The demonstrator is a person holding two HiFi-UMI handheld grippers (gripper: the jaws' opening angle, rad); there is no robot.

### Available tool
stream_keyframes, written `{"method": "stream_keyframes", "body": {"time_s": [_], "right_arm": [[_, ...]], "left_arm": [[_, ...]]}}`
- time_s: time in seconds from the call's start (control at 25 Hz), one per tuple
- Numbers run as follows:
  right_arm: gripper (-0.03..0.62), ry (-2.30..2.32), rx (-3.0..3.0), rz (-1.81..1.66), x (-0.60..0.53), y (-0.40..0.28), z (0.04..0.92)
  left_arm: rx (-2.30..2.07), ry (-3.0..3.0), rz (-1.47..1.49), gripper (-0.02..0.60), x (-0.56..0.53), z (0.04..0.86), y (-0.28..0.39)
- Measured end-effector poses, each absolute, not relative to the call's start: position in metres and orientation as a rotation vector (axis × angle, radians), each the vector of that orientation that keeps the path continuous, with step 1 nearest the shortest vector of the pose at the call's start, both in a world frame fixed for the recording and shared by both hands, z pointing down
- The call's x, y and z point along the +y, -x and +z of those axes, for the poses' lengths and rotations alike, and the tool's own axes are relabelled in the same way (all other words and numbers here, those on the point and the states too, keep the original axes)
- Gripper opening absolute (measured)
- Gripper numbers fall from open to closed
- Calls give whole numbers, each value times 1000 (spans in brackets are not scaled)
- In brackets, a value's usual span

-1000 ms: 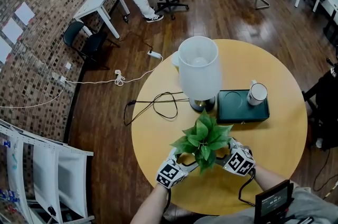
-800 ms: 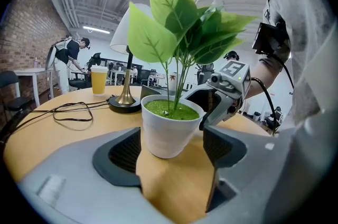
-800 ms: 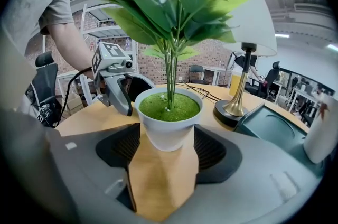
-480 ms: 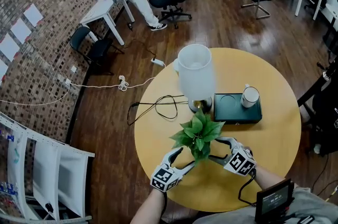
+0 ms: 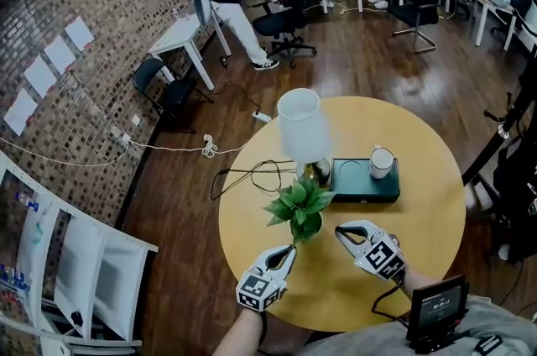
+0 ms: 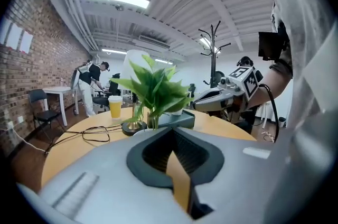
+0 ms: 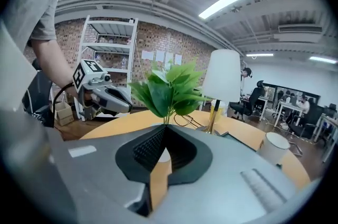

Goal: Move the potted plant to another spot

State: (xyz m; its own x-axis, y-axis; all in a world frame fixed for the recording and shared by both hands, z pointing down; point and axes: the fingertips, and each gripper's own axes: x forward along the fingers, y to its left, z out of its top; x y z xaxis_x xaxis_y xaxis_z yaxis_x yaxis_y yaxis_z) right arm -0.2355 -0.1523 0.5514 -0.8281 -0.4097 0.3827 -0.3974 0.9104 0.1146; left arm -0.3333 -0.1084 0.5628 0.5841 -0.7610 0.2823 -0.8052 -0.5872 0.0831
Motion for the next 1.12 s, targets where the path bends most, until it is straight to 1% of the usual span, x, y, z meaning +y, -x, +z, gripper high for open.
{"method": "stream_keyframes", "body": {"time_s": [0.04,0.48,1.12], "right_arm": [[9,-589,-2683,-49,-151,231,546],[9,-527,-2792,-148,-105,172,493],[8,-394,-2832,-118,28,24,494]], "left_arm": [[-1335,-2613,307,0,-107,556,327],[-1487,-2620,201,-2,-66,508,250],[-1608,-2540,131,-2,63,495,97]]}}
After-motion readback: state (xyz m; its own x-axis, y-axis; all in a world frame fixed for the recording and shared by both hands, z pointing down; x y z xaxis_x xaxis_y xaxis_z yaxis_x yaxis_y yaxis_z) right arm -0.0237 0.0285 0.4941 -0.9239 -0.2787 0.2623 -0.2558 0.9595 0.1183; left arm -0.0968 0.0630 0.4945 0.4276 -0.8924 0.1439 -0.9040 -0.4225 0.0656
